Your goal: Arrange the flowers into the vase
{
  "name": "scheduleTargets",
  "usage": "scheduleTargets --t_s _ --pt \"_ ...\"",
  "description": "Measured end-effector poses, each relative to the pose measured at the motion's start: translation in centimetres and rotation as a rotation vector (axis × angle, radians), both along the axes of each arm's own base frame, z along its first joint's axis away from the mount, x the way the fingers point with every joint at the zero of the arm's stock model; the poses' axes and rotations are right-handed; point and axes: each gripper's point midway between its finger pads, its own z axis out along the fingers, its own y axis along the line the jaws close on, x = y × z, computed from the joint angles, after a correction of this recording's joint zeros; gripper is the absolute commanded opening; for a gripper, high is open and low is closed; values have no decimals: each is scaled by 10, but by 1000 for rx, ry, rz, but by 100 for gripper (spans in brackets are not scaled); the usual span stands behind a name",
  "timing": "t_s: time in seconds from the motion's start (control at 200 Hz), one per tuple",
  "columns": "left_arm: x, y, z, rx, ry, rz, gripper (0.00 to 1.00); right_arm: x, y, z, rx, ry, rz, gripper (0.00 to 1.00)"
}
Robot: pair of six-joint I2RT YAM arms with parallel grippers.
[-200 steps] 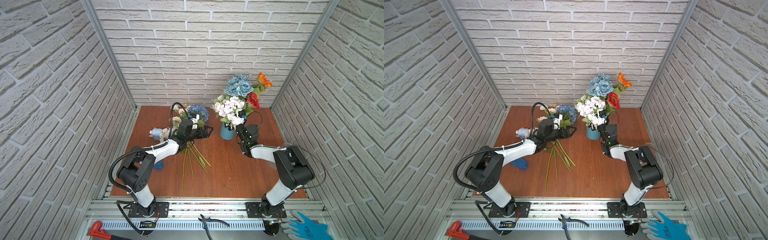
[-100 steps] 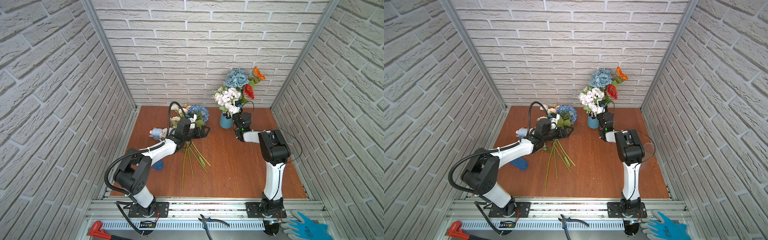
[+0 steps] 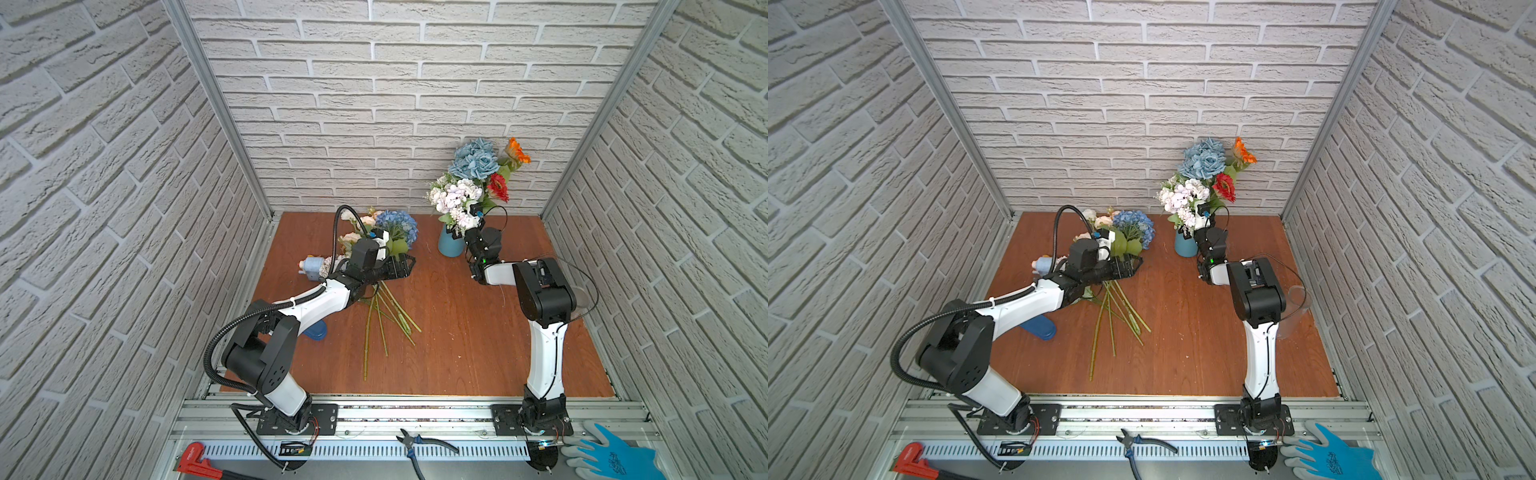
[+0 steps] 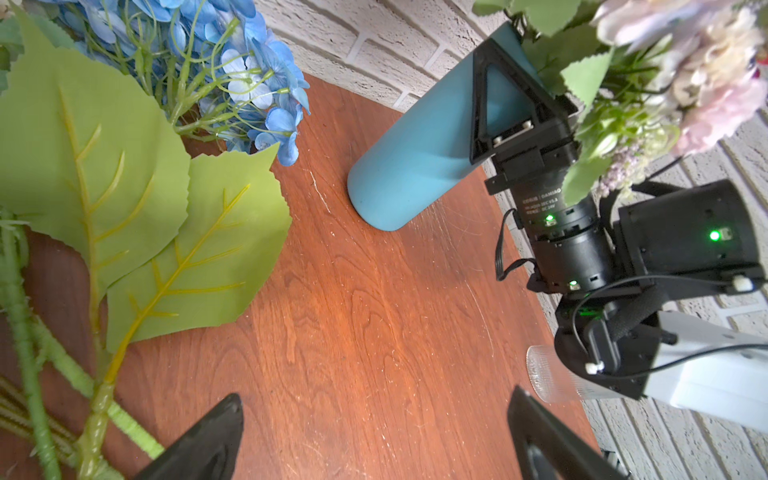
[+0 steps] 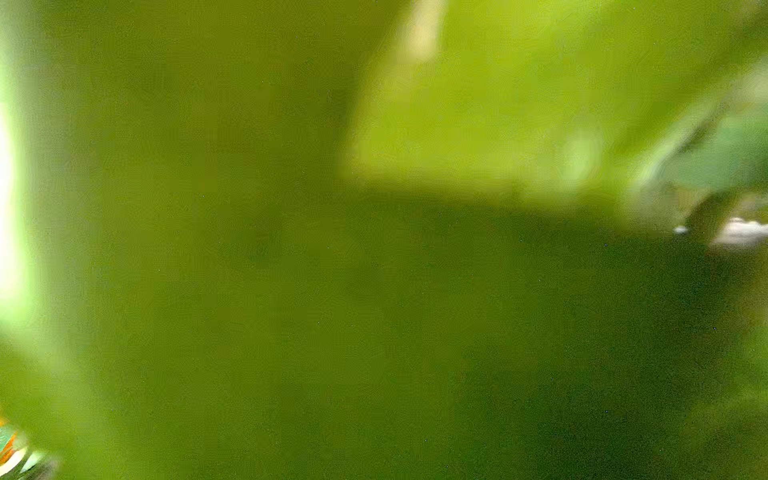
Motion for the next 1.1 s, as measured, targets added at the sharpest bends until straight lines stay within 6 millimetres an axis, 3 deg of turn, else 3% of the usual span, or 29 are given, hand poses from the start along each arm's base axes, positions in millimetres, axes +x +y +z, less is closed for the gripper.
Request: scheduleTargets --t_s 0.155,0.215,0.385,0.47,0.86,1.1 --pt "0 0 0 -1 0 0 98 -10 -2 0 -1 -7 -4 93" --pt "0 0 0 -1 0 0 98 -14 -3 5 0 -21 -6 97" --pt "-2 2 1 -1 0 1 98 -22 -4 31 15 -90 -3 99" --pt "-4 3 4 -4 -8 2 98 -24 -4 34 25 -104 -1 99" --pt "-9 8 14 -12 -33 15 98 -49 -4 -21 37 42 7 99" --pt "-7 8 17 -17 -50 11 98 -91 0 -23 75 96 23 99"
